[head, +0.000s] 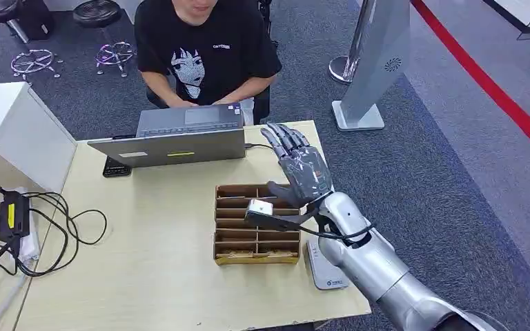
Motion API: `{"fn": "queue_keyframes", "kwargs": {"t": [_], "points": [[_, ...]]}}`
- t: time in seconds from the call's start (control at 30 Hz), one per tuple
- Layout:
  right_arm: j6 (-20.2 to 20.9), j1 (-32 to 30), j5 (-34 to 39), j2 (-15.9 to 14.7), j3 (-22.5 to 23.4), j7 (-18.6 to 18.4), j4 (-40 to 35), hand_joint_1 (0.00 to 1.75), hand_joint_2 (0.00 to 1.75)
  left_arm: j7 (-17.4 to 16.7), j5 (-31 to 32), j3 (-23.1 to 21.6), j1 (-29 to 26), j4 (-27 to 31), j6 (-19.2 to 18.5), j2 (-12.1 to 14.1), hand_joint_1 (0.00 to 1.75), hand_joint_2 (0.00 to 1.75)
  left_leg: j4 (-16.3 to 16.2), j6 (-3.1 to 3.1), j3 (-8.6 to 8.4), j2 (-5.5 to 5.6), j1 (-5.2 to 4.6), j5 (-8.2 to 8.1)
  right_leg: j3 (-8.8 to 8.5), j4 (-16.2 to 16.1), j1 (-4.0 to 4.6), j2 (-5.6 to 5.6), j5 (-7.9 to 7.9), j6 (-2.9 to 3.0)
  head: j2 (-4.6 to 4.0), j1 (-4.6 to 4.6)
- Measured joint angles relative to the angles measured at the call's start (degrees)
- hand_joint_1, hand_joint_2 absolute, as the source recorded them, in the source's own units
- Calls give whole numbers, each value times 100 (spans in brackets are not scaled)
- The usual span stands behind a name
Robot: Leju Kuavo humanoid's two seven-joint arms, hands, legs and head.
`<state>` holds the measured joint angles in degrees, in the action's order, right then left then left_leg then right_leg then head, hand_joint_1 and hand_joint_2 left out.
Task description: Pass the card to the sensor for recognition and then transmit it.
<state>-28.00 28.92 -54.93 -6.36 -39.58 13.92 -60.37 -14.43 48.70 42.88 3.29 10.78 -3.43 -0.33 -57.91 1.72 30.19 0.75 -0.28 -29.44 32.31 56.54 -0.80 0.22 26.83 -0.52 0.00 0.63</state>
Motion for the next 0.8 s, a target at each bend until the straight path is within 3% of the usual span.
{"fn": "queue_keyframes", "kwargs": {"t": [0.5,0.8], "points": [[-278,-215,343,-380,50,70,-217,0,175,0,20,149,-5,0,2,0,0,175,-1,0,-1,-1,-1,-1,0,-1,0,0,0,0,0,-2],[-129,-610,601,-503,179,415,-798,0,175,0,46,258,-5,0,17,0,0,175,-1,0,-1,-1,0,-1,0,-1,0,1,0,0,0,-2]]}}
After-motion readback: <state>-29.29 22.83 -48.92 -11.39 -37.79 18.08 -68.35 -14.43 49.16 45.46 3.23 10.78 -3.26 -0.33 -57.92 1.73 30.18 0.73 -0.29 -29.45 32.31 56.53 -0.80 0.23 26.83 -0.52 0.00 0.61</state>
